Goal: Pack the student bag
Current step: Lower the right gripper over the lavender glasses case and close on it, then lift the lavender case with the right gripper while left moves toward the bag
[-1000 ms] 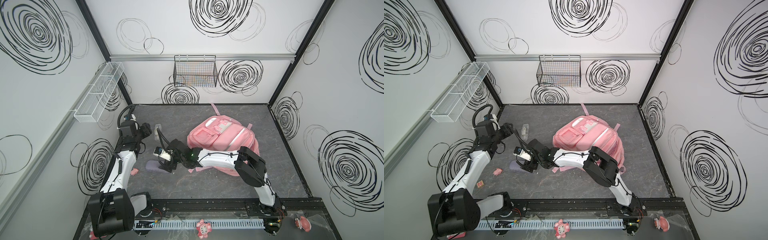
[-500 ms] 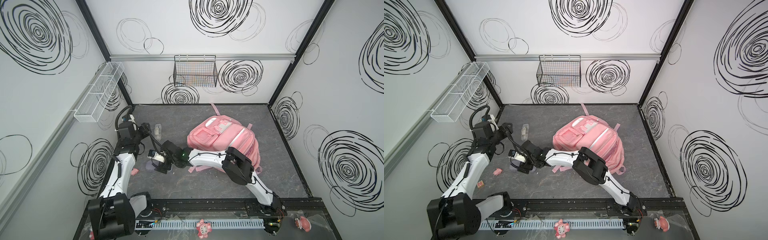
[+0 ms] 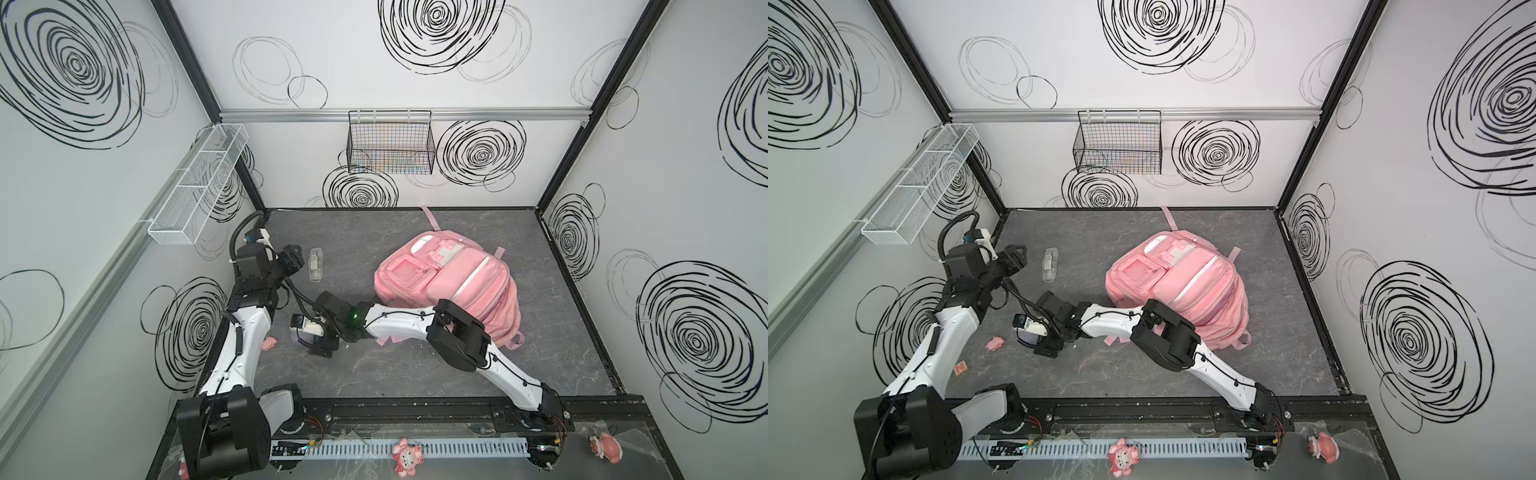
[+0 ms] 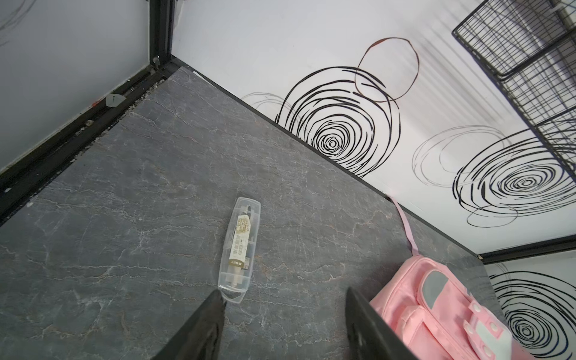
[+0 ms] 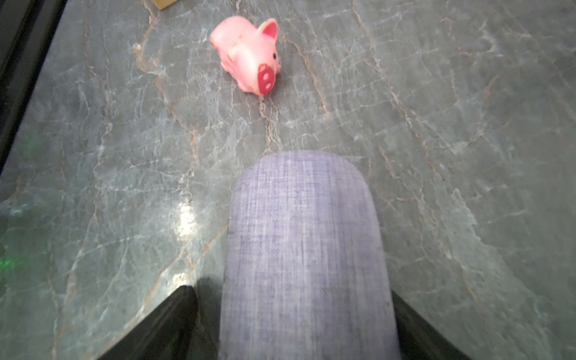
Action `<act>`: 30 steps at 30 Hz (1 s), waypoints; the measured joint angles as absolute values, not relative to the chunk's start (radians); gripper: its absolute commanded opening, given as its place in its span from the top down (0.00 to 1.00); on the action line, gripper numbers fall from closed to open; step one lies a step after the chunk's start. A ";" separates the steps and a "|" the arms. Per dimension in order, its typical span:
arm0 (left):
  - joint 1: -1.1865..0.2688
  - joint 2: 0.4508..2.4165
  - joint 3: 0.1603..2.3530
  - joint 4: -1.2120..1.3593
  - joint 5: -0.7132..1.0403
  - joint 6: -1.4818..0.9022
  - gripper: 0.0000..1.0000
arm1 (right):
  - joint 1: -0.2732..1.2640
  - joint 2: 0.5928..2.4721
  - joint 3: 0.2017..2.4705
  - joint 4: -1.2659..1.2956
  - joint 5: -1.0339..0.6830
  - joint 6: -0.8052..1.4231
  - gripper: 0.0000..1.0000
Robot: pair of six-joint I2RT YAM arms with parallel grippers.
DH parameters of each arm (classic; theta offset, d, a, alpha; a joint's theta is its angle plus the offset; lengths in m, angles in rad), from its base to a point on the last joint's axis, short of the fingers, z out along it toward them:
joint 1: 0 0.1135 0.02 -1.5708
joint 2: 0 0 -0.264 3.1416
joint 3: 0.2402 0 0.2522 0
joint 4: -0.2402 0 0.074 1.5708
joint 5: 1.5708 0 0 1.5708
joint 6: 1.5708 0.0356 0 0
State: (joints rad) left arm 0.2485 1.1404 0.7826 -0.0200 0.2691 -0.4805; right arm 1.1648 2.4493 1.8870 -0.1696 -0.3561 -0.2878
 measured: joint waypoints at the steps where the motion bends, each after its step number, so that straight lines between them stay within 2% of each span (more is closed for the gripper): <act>1: 0.250 1.140 0.780 -0.019 0.270 -0.481 0.35 | 1.164 2.450 1.887 -0.170 -0.358 -0.288 0.11; 12: 0.258 1.140 0.776 -0.019 0.287 -0.487 0.35 | 1.165 2.451 1.892 -0.183 -0.360 -0.287 0.19; 22: 0.258 1.140 0.776 -0.019 0.287 -0.487 0.35 | 1.165 2.440 1.897 -0.238 -0.358 -0.262 0.48; 30: 0.261 1.140 0.774 -0.019 0.289 -0.487 0.35 | 1.157 2.385 1.857 -0.290 -0.345 -0.196 0.56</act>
